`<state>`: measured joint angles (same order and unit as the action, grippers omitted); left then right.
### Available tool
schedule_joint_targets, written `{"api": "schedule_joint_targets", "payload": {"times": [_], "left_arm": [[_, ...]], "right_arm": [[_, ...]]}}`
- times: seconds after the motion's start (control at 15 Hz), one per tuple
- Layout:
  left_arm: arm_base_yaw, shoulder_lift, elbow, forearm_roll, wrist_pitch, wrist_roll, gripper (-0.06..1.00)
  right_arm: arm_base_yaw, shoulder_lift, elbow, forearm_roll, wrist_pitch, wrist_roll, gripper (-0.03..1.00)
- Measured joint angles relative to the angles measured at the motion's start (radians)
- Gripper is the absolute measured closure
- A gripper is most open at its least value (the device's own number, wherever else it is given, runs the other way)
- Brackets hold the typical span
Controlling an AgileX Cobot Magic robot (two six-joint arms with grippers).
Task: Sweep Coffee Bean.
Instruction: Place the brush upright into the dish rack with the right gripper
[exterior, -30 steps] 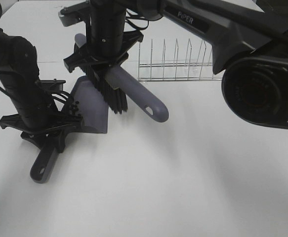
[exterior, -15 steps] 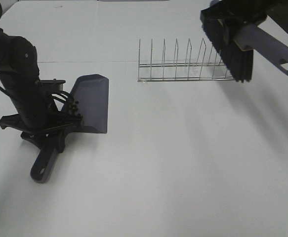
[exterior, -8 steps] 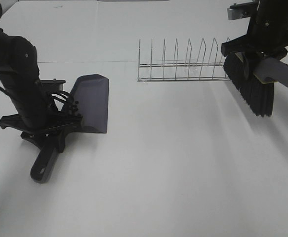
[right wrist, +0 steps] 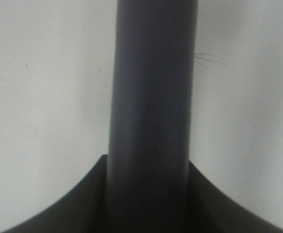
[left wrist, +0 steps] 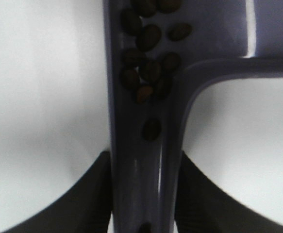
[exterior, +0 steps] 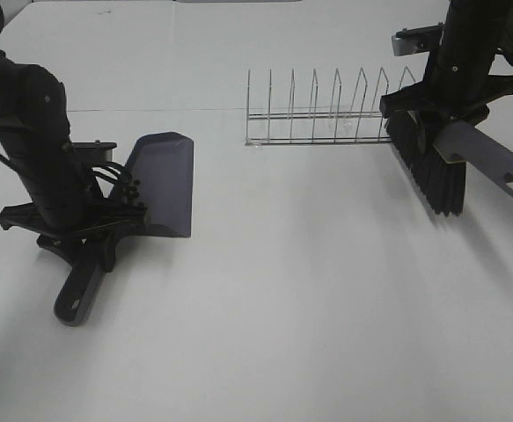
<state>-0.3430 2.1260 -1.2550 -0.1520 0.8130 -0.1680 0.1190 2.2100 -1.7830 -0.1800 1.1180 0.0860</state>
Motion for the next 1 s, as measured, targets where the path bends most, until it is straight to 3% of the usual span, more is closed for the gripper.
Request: {"api": "schedule_joint_targets", "payload": {"times": [0.47, 1.0], "left_arm": [[0.0, 0.0, 0.0, 0.0, 0.0, 0.0, 0.62], [0.0, 0.0, 0.0, 0.003, 0.0, 0.0, 0.62]], "right_arm": [[0.0, 0.009, -0.005, -0.004, -0.145, 0.0, 0.7], [-0.002, 0.2, -0.293, -0.023, -0.058, -0.007, 0.7]]}}
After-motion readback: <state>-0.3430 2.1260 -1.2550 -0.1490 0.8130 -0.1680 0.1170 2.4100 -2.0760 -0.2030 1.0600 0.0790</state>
